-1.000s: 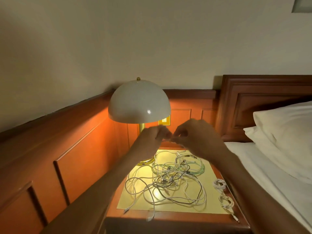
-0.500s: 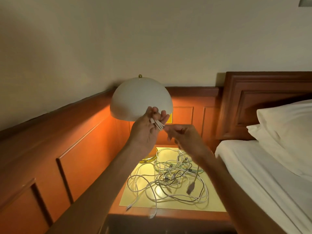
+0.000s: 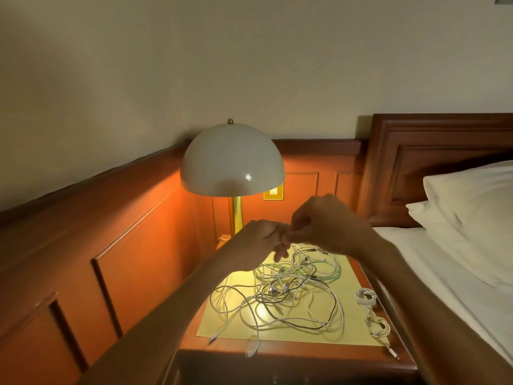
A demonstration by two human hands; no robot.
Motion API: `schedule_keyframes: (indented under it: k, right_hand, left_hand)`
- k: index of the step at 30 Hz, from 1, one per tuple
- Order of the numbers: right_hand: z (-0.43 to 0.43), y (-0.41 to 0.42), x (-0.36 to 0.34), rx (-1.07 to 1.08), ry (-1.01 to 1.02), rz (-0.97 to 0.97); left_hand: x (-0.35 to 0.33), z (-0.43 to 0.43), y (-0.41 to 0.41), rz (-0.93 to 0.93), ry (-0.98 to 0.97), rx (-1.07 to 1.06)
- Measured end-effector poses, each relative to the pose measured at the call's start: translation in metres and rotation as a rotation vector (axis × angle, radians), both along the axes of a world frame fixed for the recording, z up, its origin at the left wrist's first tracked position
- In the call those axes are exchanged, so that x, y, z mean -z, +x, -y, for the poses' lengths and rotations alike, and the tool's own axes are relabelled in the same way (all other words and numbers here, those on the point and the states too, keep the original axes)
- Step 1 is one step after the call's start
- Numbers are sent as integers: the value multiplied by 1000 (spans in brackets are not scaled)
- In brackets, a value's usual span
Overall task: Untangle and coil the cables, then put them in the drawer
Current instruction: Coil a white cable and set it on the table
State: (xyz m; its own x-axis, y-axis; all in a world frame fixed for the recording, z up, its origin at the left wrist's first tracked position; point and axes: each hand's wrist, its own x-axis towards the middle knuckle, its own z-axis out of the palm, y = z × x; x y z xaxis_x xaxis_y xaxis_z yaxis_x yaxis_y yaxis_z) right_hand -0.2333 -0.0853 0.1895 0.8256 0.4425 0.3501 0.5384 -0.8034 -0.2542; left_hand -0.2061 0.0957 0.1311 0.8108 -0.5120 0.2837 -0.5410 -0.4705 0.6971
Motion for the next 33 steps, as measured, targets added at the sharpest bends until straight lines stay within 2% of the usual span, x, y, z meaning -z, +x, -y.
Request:
schedule_keyframes:
  k: [2,4,8,13,15,18,21,24,27,30,33]
  right_hand:
    - [12,7,-17,-94,-11,-14]
    - [20,12,-29,-218,87,-80]
    - [18,20,-21,-462,614,-296]
    - [-13,31,27,-480,1163,-444]
    - [-28,28,42,-416,1266,-410]
    - [-36,21,52,-375,1293,-421]
    - [-30,17,51,-348,1186,-390]
    - [-22,12,50,-384,1090,-398]
    - [-20,8,50,-423,1081,-430]
    - [-17,7,55,-368,1118,-353]
    - [-14,4,61,-329,1128,-300]
  left_hand:
    - [-5,-4,-6,-196,-124,105]
    - [-14,-5,-15,-335,-227,223]
    - [-31,-4,-30,-433,-552,433]
    - [-40,12,-33,-465,-959,353]
    - [-40,17,-32,-452,-1053,295]
    - [-34,19,-30,-463,-1132,236]
    - [-28,16,-27,-522,-1185,196]
    - [-24,11,-27,-563,-1173,177]
    - [-23,9,-26,-579,-1147,208]
    - [-24,4,-25,-604,-1028,252]
    - [-28,0,-25,-562,-760,203]
